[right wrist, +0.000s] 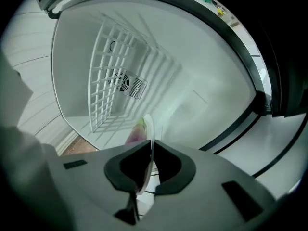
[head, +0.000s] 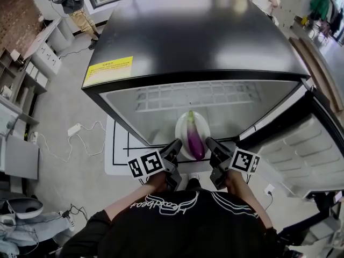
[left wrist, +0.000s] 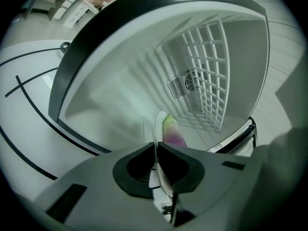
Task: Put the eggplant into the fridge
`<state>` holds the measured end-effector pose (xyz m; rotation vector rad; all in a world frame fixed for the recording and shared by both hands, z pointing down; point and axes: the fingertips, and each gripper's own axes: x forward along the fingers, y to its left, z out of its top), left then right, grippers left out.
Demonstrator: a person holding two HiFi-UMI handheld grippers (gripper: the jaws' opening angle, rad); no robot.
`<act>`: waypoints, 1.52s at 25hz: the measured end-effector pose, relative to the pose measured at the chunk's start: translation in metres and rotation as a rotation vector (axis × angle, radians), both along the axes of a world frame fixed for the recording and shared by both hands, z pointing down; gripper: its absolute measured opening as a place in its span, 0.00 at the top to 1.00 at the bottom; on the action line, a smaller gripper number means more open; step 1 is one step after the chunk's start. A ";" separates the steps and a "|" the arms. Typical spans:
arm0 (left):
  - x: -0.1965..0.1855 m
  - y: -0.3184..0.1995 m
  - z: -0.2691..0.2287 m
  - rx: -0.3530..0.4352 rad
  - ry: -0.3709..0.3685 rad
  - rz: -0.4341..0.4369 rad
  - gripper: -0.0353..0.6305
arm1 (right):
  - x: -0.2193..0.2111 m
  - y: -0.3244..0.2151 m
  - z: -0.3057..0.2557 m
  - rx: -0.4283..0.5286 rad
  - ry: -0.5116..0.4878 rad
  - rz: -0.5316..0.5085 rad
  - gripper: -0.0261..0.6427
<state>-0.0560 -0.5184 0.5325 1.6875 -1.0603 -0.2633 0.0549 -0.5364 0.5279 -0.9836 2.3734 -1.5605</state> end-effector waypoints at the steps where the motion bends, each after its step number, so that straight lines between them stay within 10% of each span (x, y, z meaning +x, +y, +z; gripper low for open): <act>1: 0.001 -0.003 0.002 -0.003 0.002 -0.003 0.91 | 0.000 -0.003 -0.001 0.009 0.006 0.003 0.93; 24: -0.007 -0.050 0.016 -0.016 -0.077 -0.133 0.91 | -0.015 -0.062 0.000 0.197 0.342 0.006 0.93; 38: -0.010 -0.068 0.036 -0.089 -0.141 -0.144 0.91 | -0.021 -0.084 0.027 0.134 0.408 -0.065 0.92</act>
